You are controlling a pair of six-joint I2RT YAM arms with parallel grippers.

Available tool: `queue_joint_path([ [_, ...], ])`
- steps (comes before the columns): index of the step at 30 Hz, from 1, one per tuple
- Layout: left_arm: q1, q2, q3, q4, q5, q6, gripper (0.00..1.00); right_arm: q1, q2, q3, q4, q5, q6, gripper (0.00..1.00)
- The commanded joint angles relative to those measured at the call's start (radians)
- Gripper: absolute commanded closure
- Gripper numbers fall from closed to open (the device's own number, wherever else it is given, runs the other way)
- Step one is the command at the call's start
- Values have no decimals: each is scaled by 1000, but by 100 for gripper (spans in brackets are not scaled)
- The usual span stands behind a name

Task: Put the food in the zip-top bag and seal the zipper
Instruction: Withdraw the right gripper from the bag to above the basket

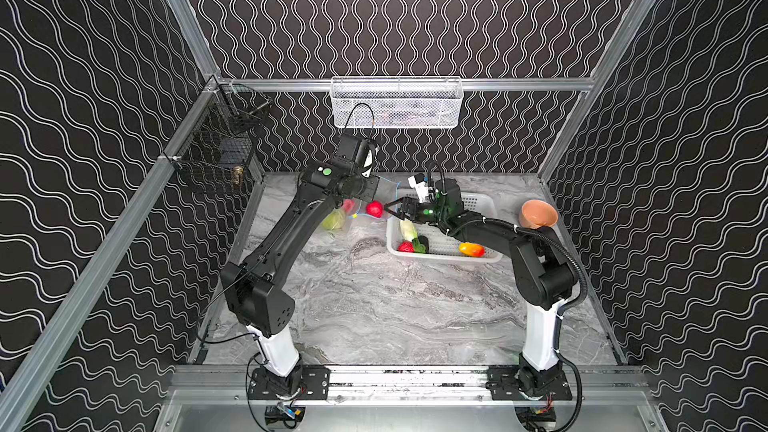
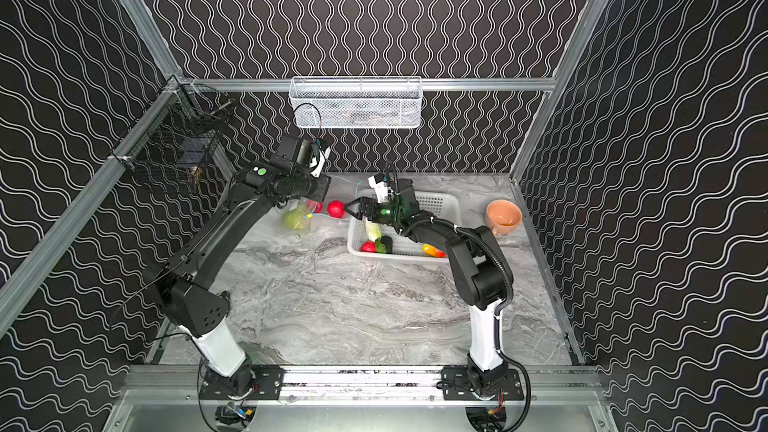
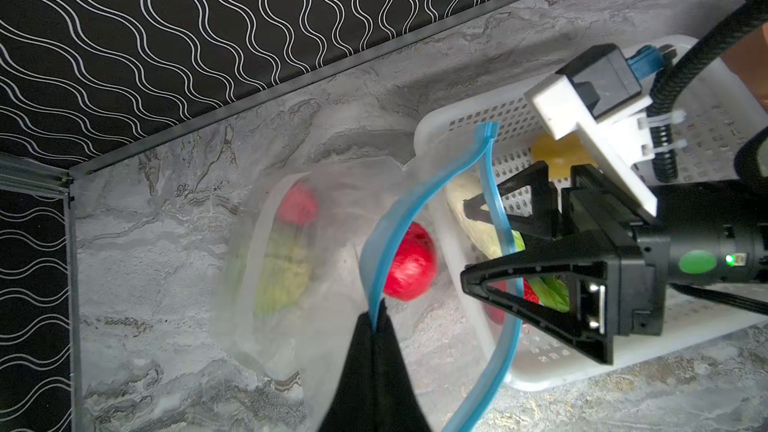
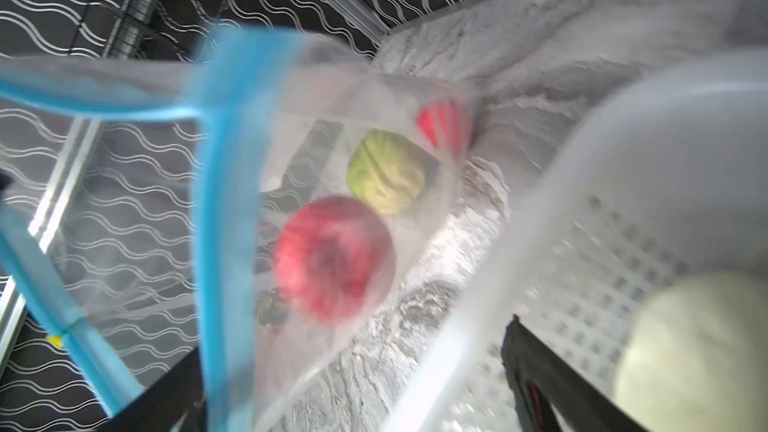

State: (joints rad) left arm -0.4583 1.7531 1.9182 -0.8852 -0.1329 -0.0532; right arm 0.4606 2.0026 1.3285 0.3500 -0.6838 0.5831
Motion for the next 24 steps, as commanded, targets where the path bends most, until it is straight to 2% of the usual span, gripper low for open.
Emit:
queue_joint_path([
  [1, 1, -15, -1, 11, -25, -7, 100, -12, -35, -28, 43, -18, -5, 1],
  [9, 1, -32, -17, 19, -31, -1, 100, -19, -134, -46, -52, 24, -61, 1],
  [24, 1, -39, -46, 32, -16, -1, 100, -19, -199, 66, -419, 239, -156, 1],
])
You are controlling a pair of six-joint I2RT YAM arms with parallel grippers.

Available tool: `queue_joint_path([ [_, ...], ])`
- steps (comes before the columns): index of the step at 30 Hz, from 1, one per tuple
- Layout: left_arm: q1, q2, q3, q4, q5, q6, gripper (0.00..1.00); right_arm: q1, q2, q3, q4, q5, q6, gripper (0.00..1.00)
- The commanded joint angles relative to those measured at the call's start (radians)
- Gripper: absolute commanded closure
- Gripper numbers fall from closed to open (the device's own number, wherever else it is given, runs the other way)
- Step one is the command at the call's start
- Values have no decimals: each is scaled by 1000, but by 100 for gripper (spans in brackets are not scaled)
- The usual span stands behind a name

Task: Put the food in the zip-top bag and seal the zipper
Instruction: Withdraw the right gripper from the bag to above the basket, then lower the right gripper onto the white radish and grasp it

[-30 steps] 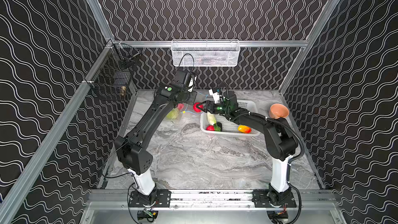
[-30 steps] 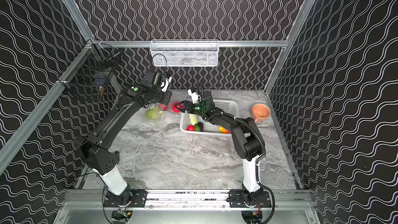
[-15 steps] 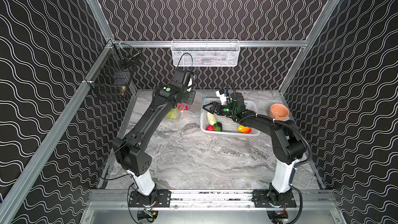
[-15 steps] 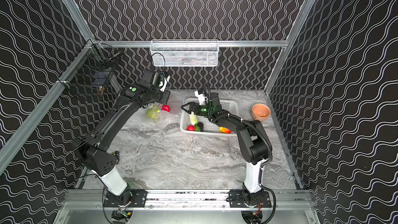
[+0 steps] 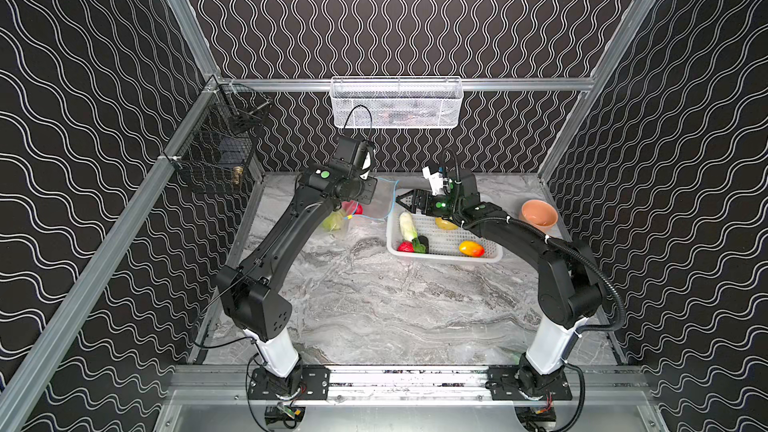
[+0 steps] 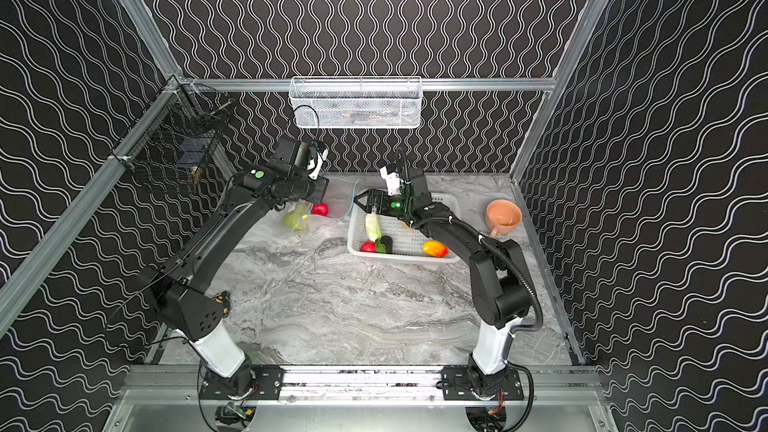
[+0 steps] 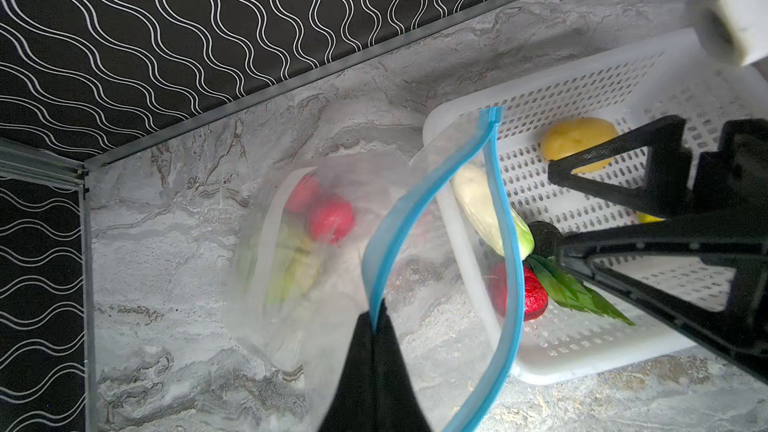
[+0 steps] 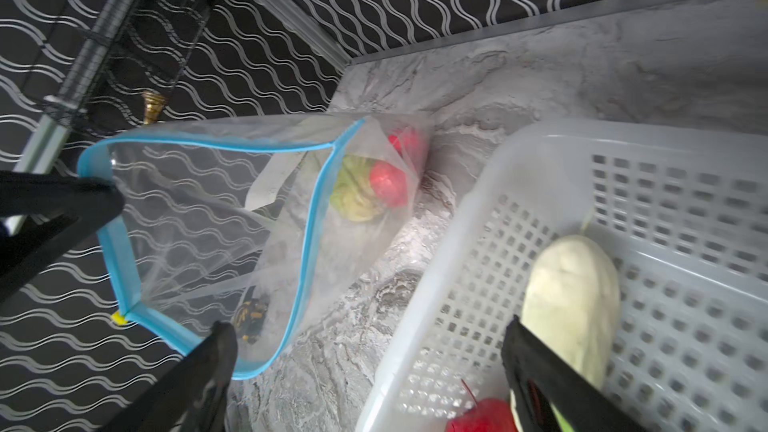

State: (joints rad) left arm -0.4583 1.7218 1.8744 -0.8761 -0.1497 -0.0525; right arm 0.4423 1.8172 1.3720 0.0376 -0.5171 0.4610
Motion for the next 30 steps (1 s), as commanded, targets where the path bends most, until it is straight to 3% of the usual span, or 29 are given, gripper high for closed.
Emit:
queue_joint_path([
  [1, 1, -8, -4, 23, 0, -2, 100, -1, -15, 32, -135, 89, -41, 1],
  [8, 1, -5, 0, 21, 10, -7, 100, -1, 0, 105, -302, 209, -74, 1],
  [18, 1, -9, -5, 23, -4, -1, 100, -1, 32, 169, -411, 317, -95, 3],
  [30, 1, -18, -17, 30, -1, 2, 100, -1, 155, 260, -488, 339, -81, 14],
])
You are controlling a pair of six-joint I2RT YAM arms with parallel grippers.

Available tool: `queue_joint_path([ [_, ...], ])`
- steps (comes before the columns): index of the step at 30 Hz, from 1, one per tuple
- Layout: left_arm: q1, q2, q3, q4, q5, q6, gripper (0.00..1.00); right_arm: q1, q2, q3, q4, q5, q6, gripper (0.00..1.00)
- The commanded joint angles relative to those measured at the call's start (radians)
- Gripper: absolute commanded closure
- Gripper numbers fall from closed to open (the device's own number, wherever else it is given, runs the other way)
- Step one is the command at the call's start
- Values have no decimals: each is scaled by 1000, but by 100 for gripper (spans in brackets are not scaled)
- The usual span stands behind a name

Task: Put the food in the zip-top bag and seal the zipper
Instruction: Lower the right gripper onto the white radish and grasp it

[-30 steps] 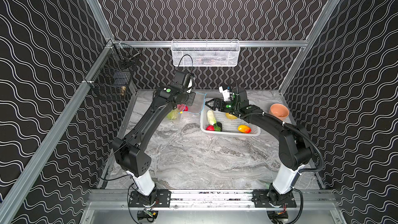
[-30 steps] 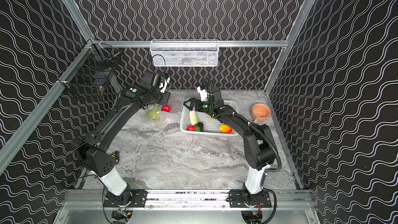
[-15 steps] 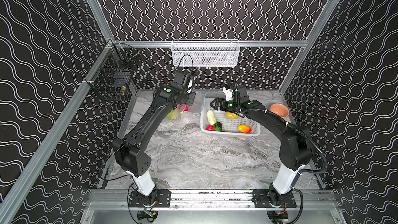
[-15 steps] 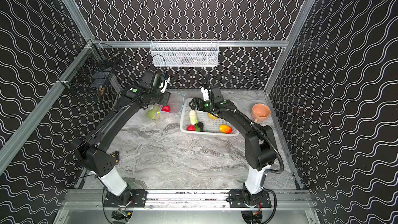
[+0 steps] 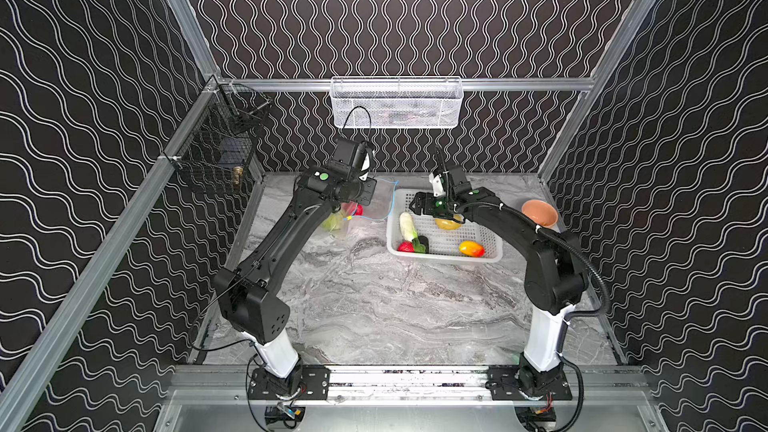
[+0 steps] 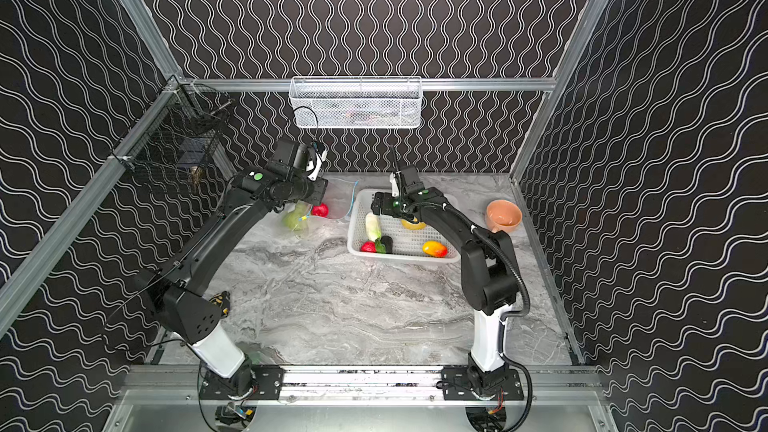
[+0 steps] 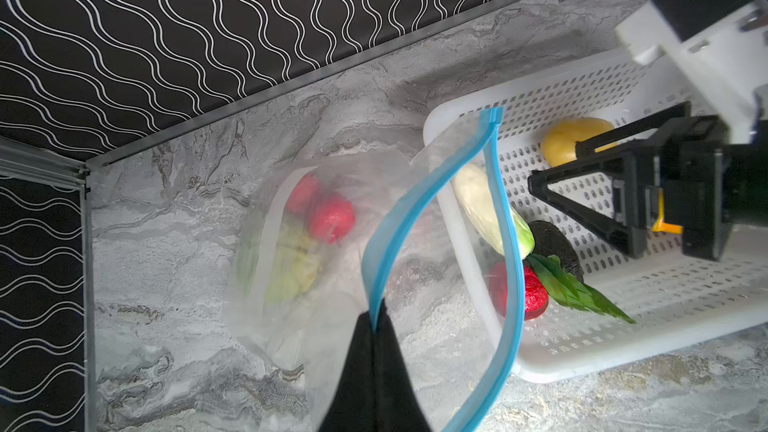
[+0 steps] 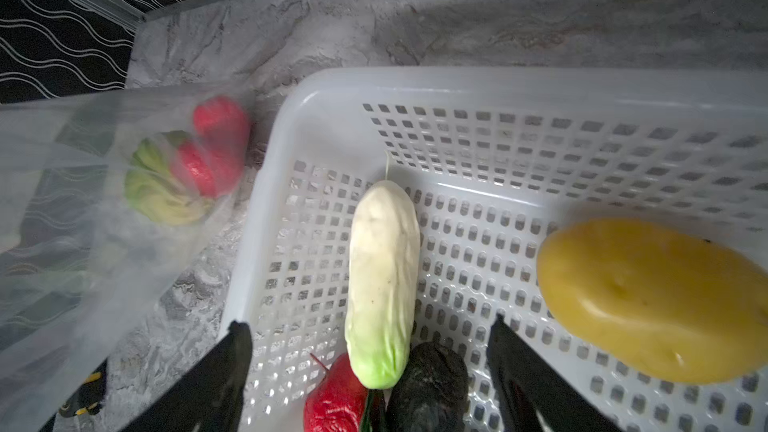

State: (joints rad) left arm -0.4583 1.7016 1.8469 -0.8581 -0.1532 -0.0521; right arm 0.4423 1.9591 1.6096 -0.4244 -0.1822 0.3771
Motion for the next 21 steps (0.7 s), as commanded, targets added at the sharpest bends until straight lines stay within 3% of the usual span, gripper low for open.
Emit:
queue_joint_path([
  [1, 0, 4, 13, 13, 3, 1, 100, 0, 23, 29, -31, 3, 6, 15],
  [9, 0, -8, -9, 21, 15, -1, 100, 3, 140, 159, -142, -16, -6, 26],
  [21, 2, 4, -3, 17, 17, -6, 100, 25, 250, 266, -193, -34, -11, 34],
])
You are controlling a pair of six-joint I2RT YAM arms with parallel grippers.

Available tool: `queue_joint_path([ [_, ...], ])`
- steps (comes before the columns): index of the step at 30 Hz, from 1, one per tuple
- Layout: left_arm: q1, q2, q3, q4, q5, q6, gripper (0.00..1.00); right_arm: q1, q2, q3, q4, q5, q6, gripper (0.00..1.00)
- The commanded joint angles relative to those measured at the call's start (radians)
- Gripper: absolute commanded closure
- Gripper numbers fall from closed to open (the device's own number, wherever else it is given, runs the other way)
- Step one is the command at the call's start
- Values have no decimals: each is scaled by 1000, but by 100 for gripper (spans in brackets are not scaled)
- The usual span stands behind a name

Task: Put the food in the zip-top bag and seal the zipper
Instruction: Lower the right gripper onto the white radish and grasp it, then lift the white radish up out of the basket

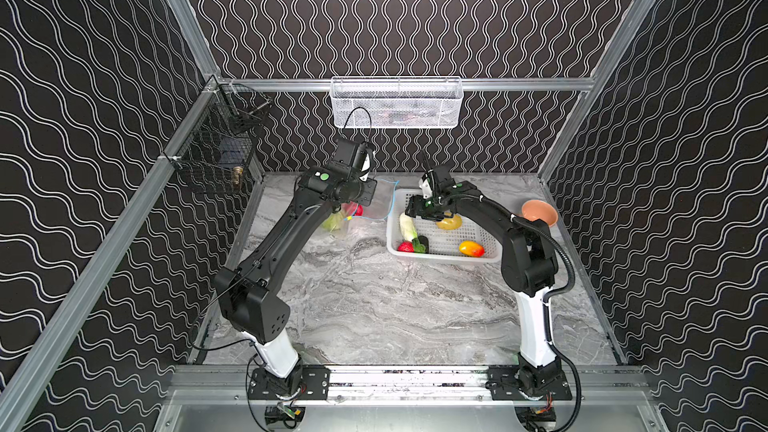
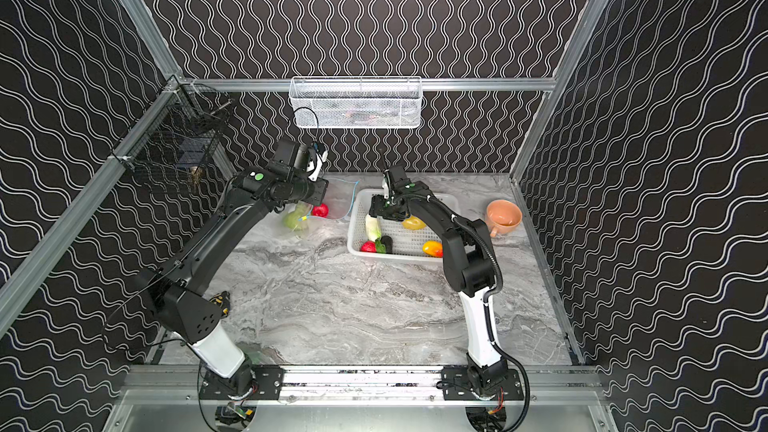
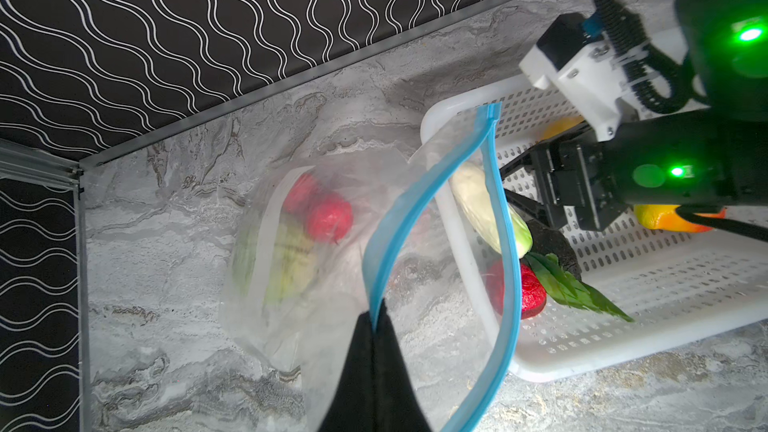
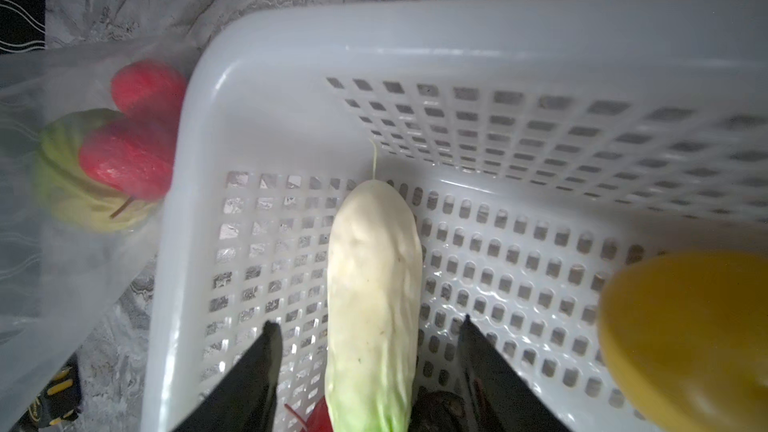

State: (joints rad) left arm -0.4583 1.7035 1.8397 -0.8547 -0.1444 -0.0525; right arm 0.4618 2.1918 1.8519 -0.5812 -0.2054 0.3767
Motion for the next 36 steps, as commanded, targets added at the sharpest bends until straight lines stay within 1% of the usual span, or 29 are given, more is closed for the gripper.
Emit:
queue_joint_path([
  [1, 1, 2, 3, 15, 6, -4, 100, 7, 28, 38, -43, -12, -10, 34],
  [5, 1, 7, 7, 14, 5, -5, 100, 11, 78, 114, -88, 7, -13, 36],
  [10, 2, 7, 10, 12, 6, -7, 100, 14, 121, 157, -118, 21, -18, 37],
  [21, 0, 7, 6, 14, 8, -6, 100, 23, 173, 170, -110, -5, -18, 42],
  [31, 0, 9, 10, 12, 2, -5, 100, 24, 215, 186, -109, -9, -24, 43],
  [36, 0, 17, 17, 9, 8, -7, 100, 23, 233, 201, -111, -11, -29, 51],
])
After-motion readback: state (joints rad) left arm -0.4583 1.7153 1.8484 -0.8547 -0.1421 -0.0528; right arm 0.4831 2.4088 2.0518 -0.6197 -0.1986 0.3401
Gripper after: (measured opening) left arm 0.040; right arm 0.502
